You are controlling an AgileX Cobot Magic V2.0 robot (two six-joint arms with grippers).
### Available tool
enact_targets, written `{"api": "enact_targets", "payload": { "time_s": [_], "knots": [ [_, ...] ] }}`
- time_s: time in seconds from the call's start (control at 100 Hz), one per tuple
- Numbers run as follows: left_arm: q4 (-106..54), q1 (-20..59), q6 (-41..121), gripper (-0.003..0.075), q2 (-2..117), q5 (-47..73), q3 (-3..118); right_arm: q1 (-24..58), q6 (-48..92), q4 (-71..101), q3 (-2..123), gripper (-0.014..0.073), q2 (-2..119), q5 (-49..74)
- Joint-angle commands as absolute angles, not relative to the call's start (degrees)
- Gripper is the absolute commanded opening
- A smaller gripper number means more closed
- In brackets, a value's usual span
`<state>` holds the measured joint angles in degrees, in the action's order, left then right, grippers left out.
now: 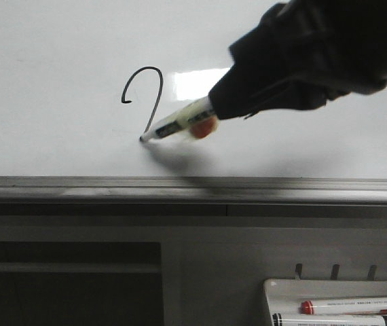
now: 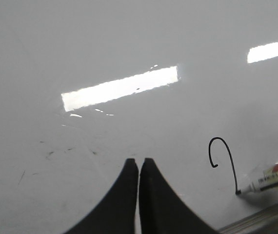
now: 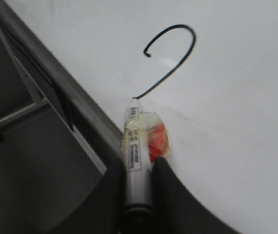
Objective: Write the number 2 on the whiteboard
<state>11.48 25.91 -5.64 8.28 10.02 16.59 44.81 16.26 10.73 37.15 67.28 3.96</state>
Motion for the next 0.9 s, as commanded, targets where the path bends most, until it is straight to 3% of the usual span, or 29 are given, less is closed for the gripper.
{"api": "enact_targets", "payload": {
  "time_s": [0.0, 0.19, 0.62, 0.89],
  "knots": [
    [11.4, 25.6, -6.2, -0.0020, 8.9, 6.0, 18.2, 46.4, 16.8, 10.7, 38.1, -0.0068, 68.5, -1.3],
    [11.4, 25.6, -6.2, -0.0020, 8.9, 6.0, 18.2, 46.5, 16.8, 10.7, 39.8, -0.0068, 70.6, -1.4],
    [11.4, 25.8, -6.2, -0.0020, 8.9, 6.1, 18.2, 39.1, 16.8, 10.7, 32.3, -0.0067, 56.8, 7.4],
    [10.4, 25.8, -6.2, 0.0008, 8.9, 2.2, 18.2, 45.6, 16.8, 14.4, 34.9, -0.0068, 50.6, 8.1]
  ]
}}
